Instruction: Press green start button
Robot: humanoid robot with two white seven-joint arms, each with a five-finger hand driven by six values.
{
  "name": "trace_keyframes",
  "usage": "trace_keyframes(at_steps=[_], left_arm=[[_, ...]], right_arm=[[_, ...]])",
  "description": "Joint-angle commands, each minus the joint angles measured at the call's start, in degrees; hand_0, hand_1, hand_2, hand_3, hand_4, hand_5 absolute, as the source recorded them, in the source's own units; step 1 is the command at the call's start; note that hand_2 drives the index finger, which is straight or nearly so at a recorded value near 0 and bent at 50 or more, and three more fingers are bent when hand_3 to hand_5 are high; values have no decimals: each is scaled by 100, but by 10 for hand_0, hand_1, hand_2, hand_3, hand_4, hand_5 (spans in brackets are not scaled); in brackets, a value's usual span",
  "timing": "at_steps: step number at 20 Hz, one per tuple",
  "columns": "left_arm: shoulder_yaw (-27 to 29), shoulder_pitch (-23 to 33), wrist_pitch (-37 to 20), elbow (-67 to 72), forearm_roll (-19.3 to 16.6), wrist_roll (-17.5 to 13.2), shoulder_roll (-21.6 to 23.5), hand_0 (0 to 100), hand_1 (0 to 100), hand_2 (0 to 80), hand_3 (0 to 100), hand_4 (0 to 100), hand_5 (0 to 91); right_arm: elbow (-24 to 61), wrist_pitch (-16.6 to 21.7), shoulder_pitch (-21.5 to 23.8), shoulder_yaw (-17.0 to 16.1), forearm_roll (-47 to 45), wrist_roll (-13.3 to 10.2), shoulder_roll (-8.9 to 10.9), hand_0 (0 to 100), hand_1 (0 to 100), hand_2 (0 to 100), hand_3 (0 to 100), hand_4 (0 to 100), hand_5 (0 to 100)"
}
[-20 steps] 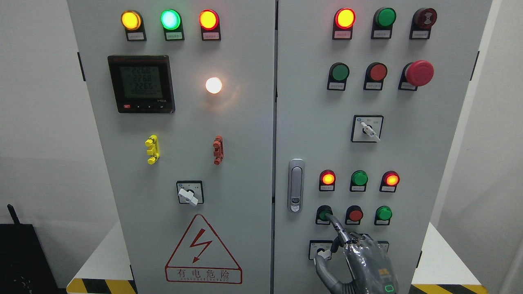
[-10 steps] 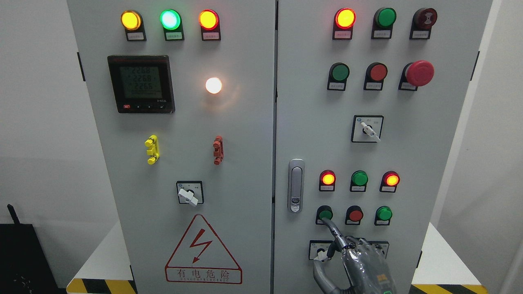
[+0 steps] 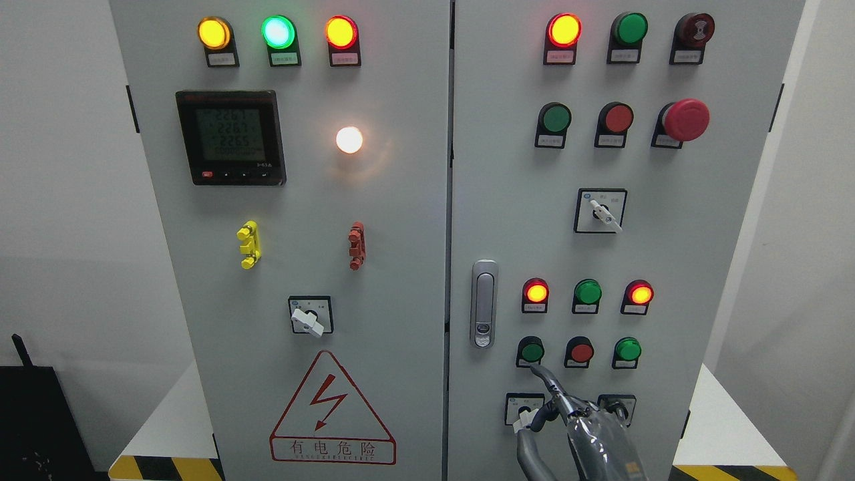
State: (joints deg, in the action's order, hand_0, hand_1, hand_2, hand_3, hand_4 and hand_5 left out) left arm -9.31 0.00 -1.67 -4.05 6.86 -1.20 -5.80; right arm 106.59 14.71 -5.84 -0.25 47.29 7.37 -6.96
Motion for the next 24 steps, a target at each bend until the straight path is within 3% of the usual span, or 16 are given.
trace_keyframes(at_steps=[1, 5, 7, 13, 17, 21, 24], left_arm=[[-1, 149, 0, 1, 0, -3, 0, 120, 556, 0, 0, 0, 0], [-1, 149, 0, 1, 0, -3, 0, 120, 556, 0, 0, 0, 0], [-1, 149, 0, 0, 0, -3, 0, 120, 556, 0, 0, 0, 0], [-1, 149, 0, 1, 0, -3, 0, 120, 556, 0, 0, 0, 0], [-1, 149, 0, 0, 0, -3, 0, 120, 556, 0, 0, 0, 0], [-1, 149, 0, 1, 0, -3, 0, 120, 556, 0, 0, 0, 0], [-1, 149, 0, 1, 0, -3, 0, 120, 556, 0, 0, 0, 0]], right_arm=[[423, -240, 284, 200, -1045, 203, 28, 718, 286, 0, 510, 462, 274], [546, -354, 451, 209, -1765, 344, 36, 633, 237, 0, 417, 375, 190], [704, -635, 548, 218, -2231, 450, 54, 572, 231, 0, 379, 330, 156], [1082, -1093, 750, 288, -3146, 476, 203, 436, 167, 0, 246, 166, 6], [1311, -1382, 943, 315, -3743, 511, 239, 371, 153, 0, 191, 104, 0], [1337, -1348, 1154, 341, -3824, 635, 230, 309, 134, 0, 126, 3, 0], [1346, -1313, 1286, 341, -3920, 643, 230, 276, 116, 0, 70, 0, 0]])
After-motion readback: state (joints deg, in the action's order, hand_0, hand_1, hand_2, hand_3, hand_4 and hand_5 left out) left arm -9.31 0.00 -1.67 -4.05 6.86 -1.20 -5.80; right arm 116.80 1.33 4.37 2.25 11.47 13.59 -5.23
